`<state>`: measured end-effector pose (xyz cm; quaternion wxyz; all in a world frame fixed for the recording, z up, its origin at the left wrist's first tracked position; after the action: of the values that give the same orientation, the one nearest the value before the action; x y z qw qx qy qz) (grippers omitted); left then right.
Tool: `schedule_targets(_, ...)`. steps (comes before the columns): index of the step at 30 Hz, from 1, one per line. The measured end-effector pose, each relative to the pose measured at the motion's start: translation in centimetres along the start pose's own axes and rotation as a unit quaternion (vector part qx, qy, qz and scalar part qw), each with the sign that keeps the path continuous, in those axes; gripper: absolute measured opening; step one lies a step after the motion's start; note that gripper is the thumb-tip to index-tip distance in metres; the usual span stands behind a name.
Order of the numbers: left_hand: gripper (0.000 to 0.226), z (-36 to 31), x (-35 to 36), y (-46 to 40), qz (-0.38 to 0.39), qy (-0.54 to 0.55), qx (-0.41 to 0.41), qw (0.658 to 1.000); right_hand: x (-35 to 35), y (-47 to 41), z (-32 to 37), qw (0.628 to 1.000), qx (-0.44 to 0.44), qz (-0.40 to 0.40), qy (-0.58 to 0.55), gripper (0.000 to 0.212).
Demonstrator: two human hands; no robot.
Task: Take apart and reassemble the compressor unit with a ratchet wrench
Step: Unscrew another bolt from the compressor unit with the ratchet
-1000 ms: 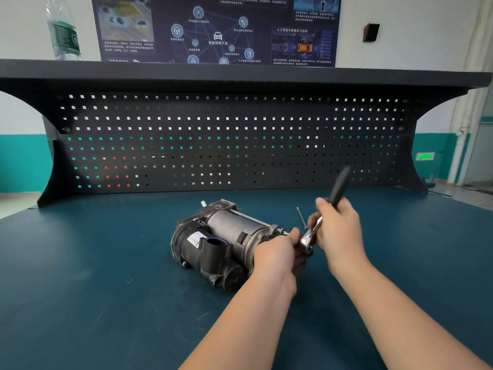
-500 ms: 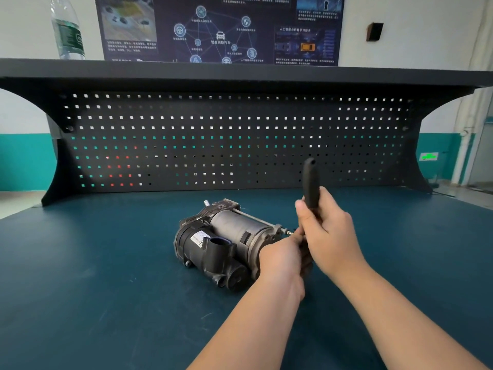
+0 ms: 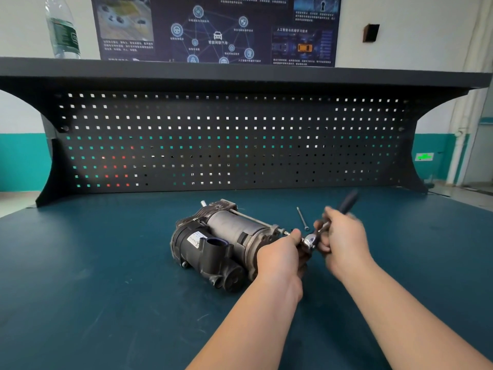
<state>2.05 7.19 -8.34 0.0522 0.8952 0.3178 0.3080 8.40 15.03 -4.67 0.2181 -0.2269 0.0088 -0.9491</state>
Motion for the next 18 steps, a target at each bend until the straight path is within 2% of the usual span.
schedule_targets(1,0.023,0.0,0.1,0.1,0.007,-0.008,-0.001,1.000,0.4,0.4,1.2,0.990,-0.101,0.023,0.097,0.021)
schedule_targets(3,0.013,0.0,0.3,0.3,0.027,-0.018,-0.007,0.999,1.7,2.0,2.6,0.921,-0.268,0.086,0.270,0.017)
schedule_targets(4,0.012,0.0,0.3,0.4,0.033,-0.014,-0.010,0.999,2.3,2.8,2.7,0.887,-0.308,0.122,0.322,0.016)
schedule_targets(5,0.013,0.0,0.3,0.3,0.035,-0.009,-0.013,0.999,2.7,3.2,2.6,0.870,-0.321,0.146,0.344,0.017)
schedule_targets(6,0.013,0.0,0.3,0.2,0.035,-0.007,-0.013,0.999,2.7,3.3,2.6,0.874,-0.318,0.155,0.334,0.017)
schedule_targets(7,0.013,0.0,0.3,0.1,0.034,-0.010,-0.014,0.999,2.6,3.1,2.7,0.894,-0.300,0.147,0.300,0.016)
schedule_targets(9,0.014,0.1,0.2,0.1,0.028,-0.015,-0.016,0.999,1.6,1.8,2.5,0.952,-0.217,0.073,0.203,0.018)
schedule_targets(11,0.013,0.0,0.3,0.1,0.022,-0.011,-0.018,1.000,0.1,0.3,0.8,0.997,-0.034,-0.008,0.063,0.022)
schedule_targets(13,0.013,0.0,0.4,0.3,0.023,-0.006,-0.021,1.000,-0.7,0.0,-1.9,0.982,0.159,-0.031,-0.098,0.026)
schedule_targets(15,0.020,0.0,0.4,0.4,0.025,-0.005,-0.021,0.999,-0.9,0.6,-3.4,0.944,0.258,-0.046,-0.198,0.026)
schedule_targets(16,0.022,0.0,0.4,0.4,0.023,-0.002,-0.022,0.999,-0.8,0.7,-3.6,0.941,0.262,-0.045,-0.210,0.027)
schedule_targets(18,0.024,-0.1,0.3,0.4,0.015,0.001,-0.019,1.000,-0.4,0.4,-2.8,0.962,0.205,-0.033,-0.179,0.026)
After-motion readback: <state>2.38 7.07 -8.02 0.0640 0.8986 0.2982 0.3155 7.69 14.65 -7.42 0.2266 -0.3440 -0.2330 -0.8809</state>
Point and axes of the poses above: each hand's wrist, its own y-axis away from the middle knuckle, its own x-axis out of the palm, z = x × y, the point moved 5 cm from there along -y, towards the middle knuckle, and after that the axes turned 6 degrees about z, right-handed, at the moved point
